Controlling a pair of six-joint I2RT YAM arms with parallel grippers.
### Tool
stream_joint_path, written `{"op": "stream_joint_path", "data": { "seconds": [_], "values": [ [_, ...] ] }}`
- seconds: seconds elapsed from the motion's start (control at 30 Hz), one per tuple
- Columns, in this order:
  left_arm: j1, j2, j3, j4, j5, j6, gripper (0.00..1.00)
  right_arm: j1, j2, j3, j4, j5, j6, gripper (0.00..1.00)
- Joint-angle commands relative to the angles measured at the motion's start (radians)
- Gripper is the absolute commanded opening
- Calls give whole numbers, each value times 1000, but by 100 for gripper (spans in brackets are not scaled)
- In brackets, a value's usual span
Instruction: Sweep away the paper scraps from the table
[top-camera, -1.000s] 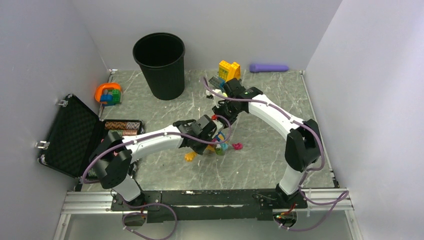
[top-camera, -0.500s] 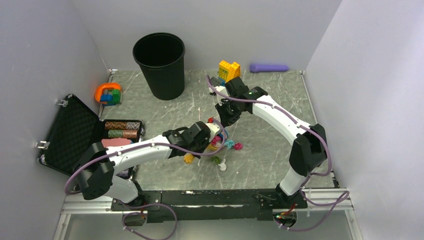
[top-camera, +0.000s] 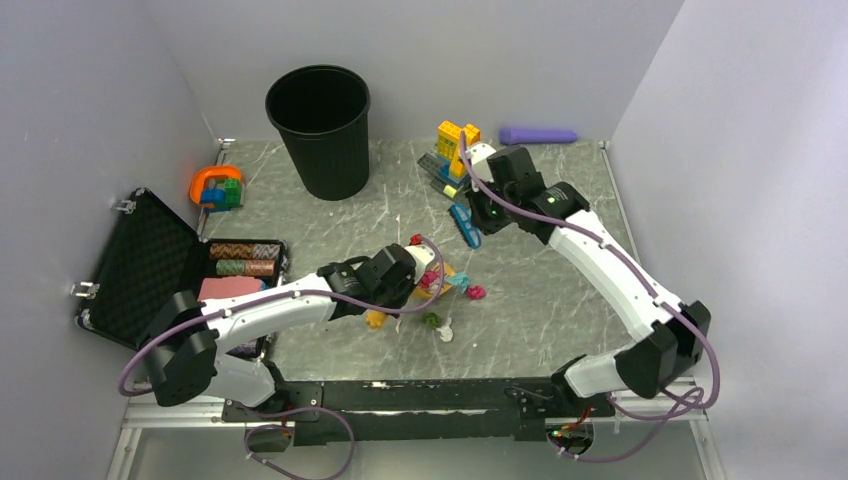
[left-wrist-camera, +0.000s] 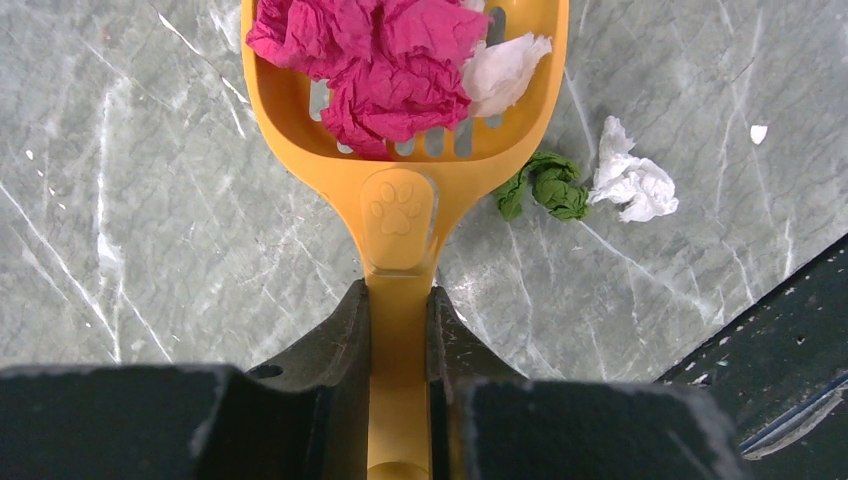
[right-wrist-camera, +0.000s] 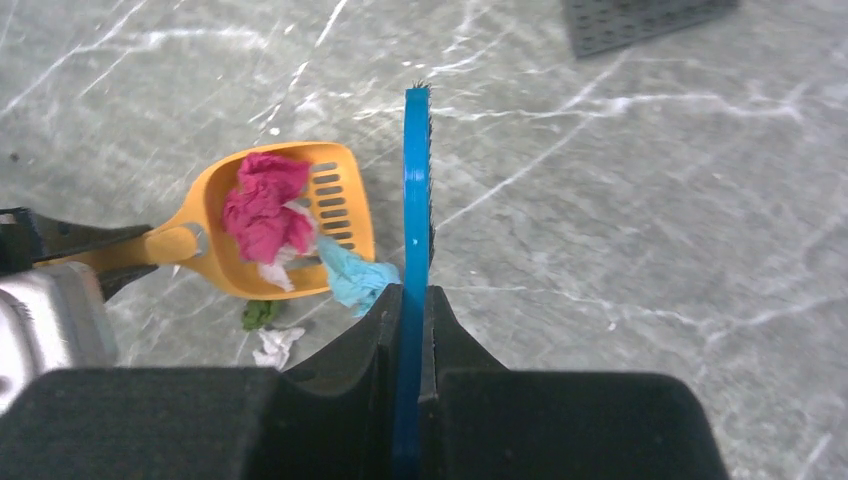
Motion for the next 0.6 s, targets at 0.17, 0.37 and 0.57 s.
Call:
{"op": "stream_joint_path", "data": {
  "seconds": [0.17,0.37,0.57],
  "values": [
    [64,-101,26,-27,8,-79,0,-25,-203,-129,120,321,161,0],
    [189,-156,96,-108,51,-115,0,-40,-319,-219,149,408,218,0],
    [303,-192,237,-195,66,-90,0,-42,-362,-270,121,427,254,0]
  ]
}}
